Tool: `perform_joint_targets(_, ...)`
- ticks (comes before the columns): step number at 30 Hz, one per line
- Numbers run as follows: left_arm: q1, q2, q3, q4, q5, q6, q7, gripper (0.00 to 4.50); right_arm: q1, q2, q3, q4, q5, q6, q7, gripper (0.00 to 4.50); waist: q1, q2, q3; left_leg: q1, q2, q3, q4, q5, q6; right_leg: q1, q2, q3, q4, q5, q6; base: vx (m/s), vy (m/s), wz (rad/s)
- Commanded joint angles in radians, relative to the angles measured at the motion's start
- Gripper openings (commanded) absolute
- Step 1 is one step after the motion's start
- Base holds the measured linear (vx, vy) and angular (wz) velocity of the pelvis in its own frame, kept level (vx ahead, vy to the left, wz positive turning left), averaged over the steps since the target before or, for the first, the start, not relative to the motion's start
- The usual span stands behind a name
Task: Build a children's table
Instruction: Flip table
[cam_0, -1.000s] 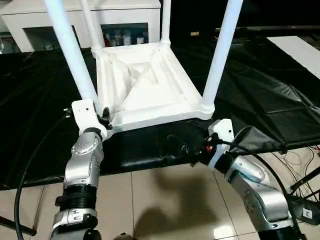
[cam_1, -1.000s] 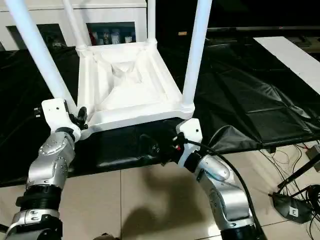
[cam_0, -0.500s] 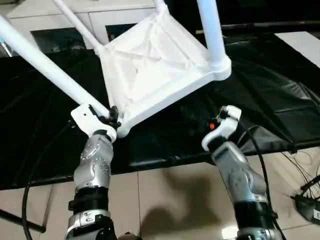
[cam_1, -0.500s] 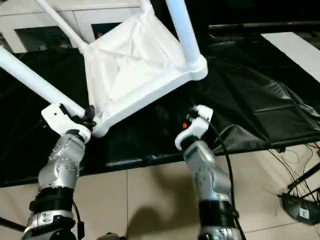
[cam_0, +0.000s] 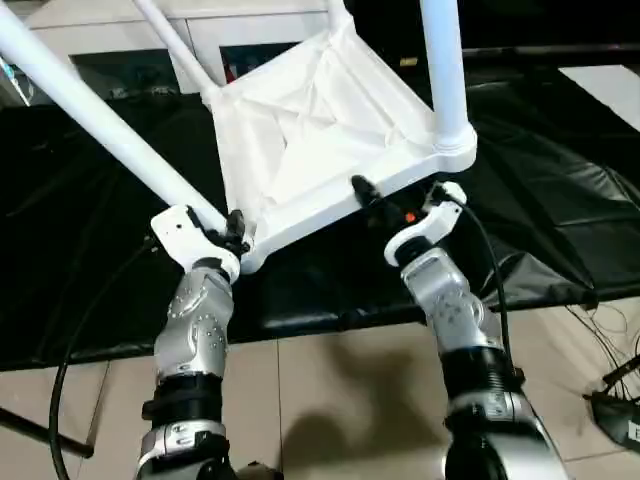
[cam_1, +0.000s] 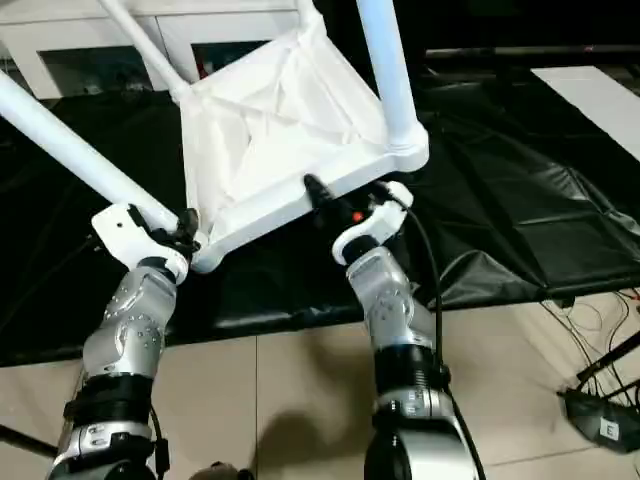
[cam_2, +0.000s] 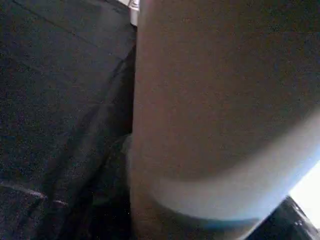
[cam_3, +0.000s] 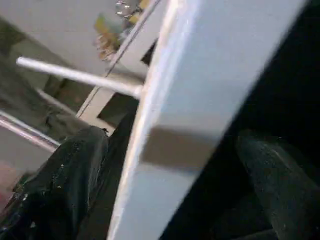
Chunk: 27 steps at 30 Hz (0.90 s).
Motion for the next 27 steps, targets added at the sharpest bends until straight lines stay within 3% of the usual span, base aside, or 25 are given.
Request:
perform_joint_targets(1, 0.012, -0.038, 0.000, 0.006, -0.079, 0.050, -0.016, 2.17, -0.046, 0.003, -0.014, 0.054, 0.014, -0.024, -0.005, 4.50, -0.002, -0.021, -0.071, 0.026, 0.032, -0.011, -0.061, -0.041, 0.105, 0.039, -0.045, 0.023, -0.052, 0.065, -0.224, 0.000, 0.000, 0.00)
perform_joint_targets(5, 0.027, -0.044, -0.018, -0.011, -0.078, 0.065, -0.031, 2.17, -0.132, -0.012, -0.046, 0.165, 0.031, -0.053, 0.004, 4.50, -0.001, -0.025, -0.069, 0.023, 0.033, -0.008, -0.056, -0.014, 0.138, 0.037, -0.045, 0.022, -0.047, 0.094, -0.236, 0.000, 0.000, 0.00)
perform_joint_targets(9, 0.041, -0.042, -0.039, -0.032, -0.077, 0.080, -0.048, 2.17, -0.248, -0.042, -0.092, 0.318, 0.025, -0.103, 0.010, 4.50, -0.001, -0.026, -0.066, 0.024, 0.035, -0.005, -0.057, -0.026, 0.139, 0.034, -0.044, 0.021, -0.048, 0.068, -0.246, 0.000, 0.000, 0.00)
perform_joint_targets(12, 0.049, -0.042, -0.054, -0.046, -0.071, 0.090, -0.060, 2.17, -0.302, -0.058, -0.104, 0.391, 0.019, -0.126, 0.007, 4.50, 0.000, -0.027, -0.063, 0.023, 0.035, -0.004, -0.053, 0.002, 0.158, 0.030, -0.041, 0.021, -0.044, 0.110, -0.249, 0.000, 0.000, 0.00)
perform_joint_targets(15, 0.056, -0.044, -0.063, -0.058, -0.068, 0.095, -0.065, 2.17, -0.326, -0.065, -0.099, 0.426, 0.005, -0.133, -0.002, 4.50, -0.001, -0.028, -0.061, 0.021, 0.035, -0.003, -0.053, 0.005, 0.170, 0.030, -0.041, 0.019, -0.043, 0.112, -0.255, 0.000, 0.000, 0.00)
perform_joint_targets(27, 0.104, -0.054, -0.096, -0.129, -0.068, 0.125, -0.072, 2.17, -0.394, -0.079, -0.123, 0.573, -0.035, -0.179, -0.018, 3.42, -0.009, -0.039, -0.048, 0.020, 0.037, 0.000, -0.058, -0.034, 0.158, 0.028, -0.041, 0.021, -0.045, 0.082, -0.261, 0.000, 0.000, 0.00)
